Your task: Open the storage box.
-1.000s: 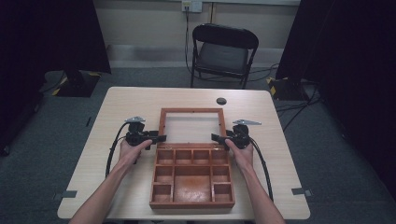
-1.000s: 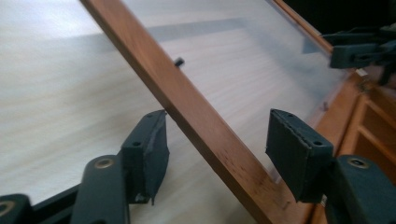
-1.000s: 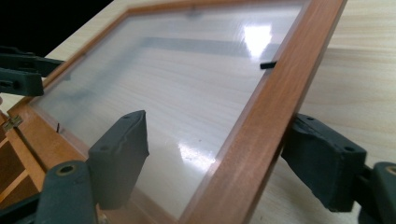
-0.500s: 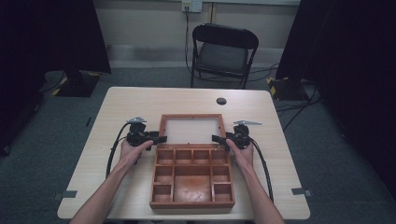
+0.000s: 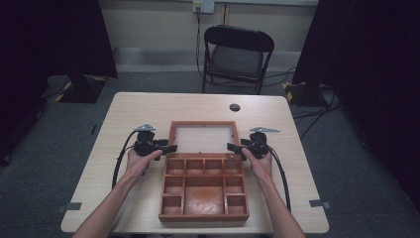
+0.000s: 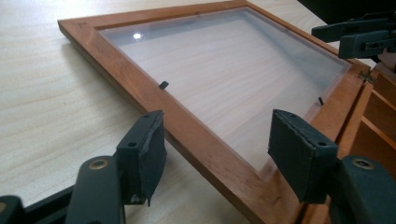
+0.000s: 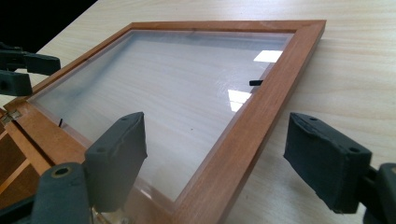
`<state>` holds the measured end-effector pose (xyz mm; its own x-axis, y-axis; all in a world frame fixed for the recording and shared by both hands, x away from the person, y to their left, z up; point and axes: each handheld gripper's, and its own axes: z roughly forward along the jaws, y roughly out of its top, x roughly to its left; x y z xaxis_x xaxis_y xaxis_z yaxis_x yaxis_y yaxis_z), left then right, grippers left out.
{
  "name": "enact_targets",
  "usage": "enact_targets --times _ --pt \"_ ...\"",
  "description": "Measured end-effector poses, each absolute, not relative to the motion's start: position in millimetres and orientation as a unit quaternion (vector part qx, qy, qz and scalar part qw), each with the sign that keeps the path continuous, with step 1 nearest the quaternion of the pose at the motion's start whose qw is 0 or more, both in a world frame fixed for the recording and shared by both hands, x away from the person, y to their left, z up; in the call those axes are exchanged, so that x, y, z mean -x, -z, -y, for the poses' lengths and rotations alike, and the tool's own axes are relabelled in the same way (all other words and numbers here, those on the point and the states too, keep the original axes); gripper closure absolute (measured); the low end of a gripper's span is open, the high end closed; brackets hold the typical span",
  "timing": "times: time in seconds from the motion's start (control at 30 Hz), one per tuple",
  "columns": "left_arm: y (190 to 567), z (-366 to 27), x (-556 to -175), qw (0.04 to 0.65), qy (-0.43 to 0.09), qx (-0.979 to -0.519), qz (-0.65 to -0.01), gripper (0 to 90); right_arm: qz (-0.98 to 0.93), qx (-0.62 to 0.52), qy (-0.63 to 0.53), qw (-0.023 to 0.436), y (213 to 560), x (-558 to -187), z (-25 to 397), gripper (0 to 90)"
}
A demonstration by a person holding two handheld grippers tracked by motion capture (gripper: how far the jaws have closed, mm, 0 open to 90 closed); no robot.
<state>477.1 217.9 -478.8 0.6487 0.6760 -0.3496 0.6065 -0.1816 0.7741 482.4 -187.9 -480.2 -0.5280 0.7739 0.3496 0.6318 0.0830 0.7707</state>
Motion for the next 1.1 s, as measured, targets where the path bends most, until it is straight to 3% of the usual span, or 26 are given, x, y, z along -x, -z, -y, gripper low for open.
enact_targets --times 0.57,1.1 --pt "454.6 -240.8 -436.3 0.463 -0.076 -0.791 -0.393 21.9 -0.746 -0.459 -0.47 0.106 451.2 -436.4 223.5 20.2" --pt "462.7 -277.7 -401.5 0.411 -0.1 -0.81 -0.406 18.4 -0.735 -0.486 -0.452 0.137 447.9 -382.8 277.6 17.7"
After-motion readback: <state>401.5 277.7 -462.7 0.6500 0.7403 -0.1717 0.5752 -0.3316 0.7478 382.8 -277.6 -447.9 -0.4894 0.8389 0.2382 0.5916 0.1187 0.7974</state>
